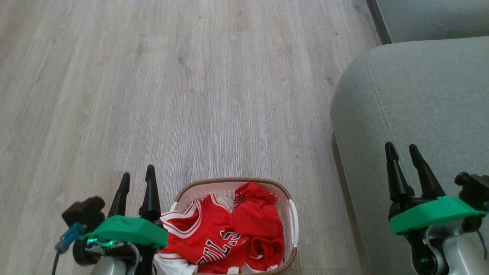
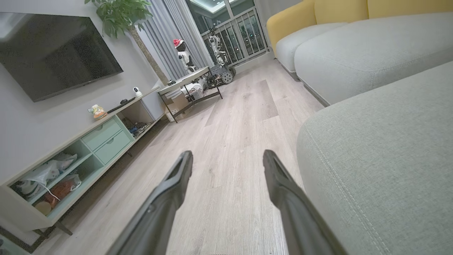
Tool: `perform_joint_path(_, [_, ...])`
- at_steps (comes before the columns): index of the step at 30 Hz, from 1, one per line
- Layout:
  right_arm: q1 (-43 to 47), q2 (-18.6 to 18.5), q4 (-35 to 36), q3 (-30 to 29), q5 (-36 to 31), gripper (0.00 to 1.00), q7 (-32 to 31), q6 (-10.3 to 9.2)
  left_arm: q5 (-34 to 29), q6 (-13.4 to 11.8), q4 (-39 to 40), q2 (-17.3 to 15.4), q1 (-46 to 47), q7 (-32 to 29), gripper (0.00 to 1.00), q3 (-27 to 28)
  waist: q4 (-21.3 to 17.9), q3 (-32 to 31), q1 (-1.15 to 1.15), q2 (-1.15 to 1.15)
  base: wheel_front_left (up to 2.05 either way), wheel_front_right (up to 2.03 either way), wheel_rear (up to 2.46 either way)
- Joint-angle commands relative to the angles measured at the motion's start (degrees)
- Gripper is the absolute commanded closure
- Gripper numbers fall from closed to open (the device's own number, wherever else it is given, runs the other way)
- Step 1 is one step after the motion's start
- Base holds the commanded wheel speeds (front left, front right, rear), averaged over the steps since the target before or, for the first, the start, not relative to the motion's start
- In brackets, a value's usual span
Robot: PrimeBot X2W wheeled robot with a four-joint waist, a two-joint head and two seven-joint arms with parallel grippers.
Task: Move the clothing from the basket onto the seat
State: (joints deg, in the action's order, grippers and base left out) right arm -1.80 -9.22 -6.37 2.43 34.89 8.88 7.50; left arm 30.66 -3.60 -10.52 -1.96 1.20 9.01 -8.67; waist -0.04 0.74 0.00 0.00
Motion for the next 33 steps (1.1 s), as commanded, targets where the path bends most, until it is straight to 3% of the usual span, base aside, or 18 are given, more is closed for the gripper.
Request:
perform_joint_path(1, [-3.0,-1.3,2.4,1.1,-1.4,0.00,0.8,-0.01,-1.5,-0.4,2.5,-0.8,3.4,0.8,0.00,0.9,0.0,0.0,0.00,0.00,0.00,0.00,0.00])
perform_joint_path(33, [-3.6,-3.4,4.1,3.0,-20.5,0.00,6.1,-0.01,-21.8,-4.4,5.5,-0.9,4.1,6.0,0.00,-2.7,0.1,0.5,0.00,0.00,0.00,0.00,0.00])
